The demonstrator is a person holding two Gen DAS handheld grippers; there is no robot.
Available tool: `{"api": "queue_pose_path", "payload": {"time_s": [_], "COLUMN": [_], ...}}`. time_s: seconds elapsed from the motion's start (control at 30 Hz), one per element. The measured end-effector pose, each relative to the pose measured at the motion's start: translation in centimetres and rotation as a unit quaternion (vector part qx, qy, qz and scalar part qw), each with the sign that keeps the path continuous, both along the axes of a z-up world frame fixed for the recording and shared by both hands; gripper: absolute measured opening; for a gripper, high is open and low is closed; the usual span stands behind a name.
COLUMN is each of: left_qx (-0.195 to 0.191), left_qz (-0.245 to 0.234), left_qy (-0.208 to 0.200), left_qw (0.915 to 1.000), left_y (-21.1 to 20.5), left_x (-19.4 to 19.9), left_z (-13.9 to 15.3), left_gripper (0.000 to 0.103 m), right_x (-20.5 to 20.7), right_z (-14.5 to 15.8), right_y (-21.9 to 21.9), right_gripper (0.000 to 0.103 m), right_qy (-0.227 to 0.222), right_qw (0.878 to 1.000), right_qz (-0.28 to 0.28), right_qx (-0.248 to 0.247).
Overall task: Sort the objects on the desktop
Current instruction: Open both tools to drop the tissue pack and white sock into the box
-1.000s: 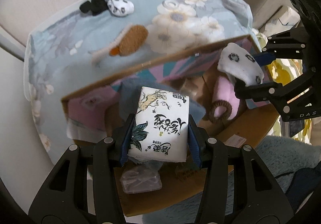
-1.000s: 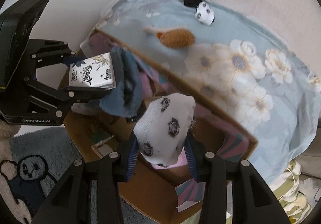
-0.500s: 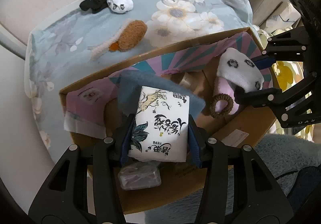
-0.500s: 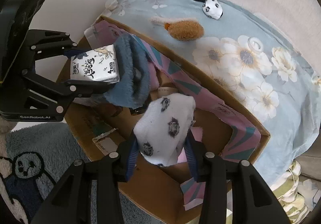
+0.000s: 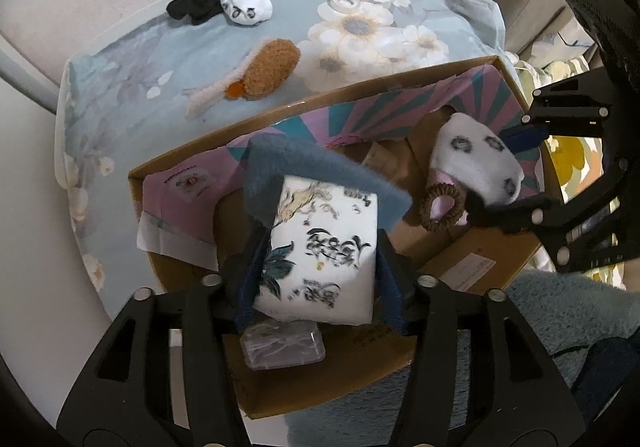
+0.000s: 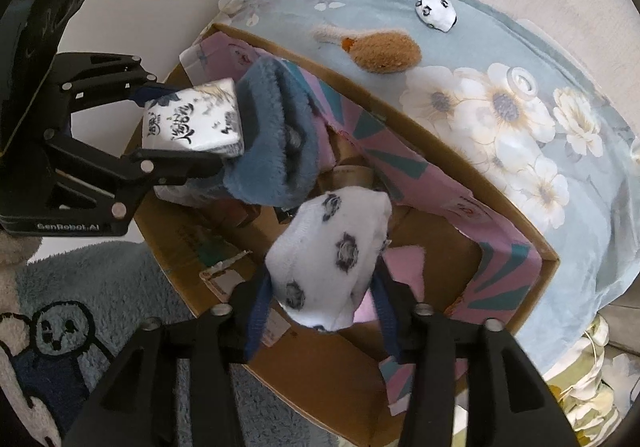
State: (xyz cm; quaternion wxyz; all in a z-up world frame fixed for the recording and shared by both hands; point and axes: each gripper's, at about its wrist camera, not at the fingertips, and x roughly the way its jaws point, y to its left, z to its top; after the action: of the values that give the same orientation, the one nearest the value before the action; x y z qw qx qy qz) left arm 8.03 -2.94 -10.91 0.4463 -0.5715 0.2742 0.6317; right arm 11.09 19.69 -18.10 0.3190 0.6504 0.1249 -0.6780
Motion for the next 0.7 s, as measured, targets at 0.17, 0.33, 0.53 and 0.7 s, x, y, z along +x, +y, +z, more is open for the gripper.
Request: {"api": "queue_pose_path", "payload": {"time_s": [0.17, 0.33, 0.53, 0.7], "left_qx": [0.027, 0.024, 0.029, 0.040], "left_qz": [0.007, 0.009, 0.012, -0.001], "left_qy": [0.029, 0.051, 0.056, 0.071], "left_qw": [0.9992, 0.9984, 0.9979, 0.9967], "left_y": [-0.5, -0.8, -0.8, -0.3], "left_x": [-0.9, -2.2, -3.8, -5.0], "left_z": [1.8, 2.3, 3.0, 4.3], "left_gripper": [0.103, 0.103, 0.103, 0.103], "right_x": [-0.7, -1.9, -3.4, -4.9], "right_z": [1.1, 2.4, 3.2, 3.8], "right_y": [0.7, 2.1, 3.7, 4.3], "right_gripper": [0.082, 0.082, 0.082, 0.082], "right_qy": [0.017, 0.033, 0.030, 0.041], "right_qw": [1.000, 0.998, 0.996, 0.993], "right_qz": [-0.016, -0.045, -0.086, -0.112], "right_qx": [0.006, 0.001, -0.019, -0.009]}}
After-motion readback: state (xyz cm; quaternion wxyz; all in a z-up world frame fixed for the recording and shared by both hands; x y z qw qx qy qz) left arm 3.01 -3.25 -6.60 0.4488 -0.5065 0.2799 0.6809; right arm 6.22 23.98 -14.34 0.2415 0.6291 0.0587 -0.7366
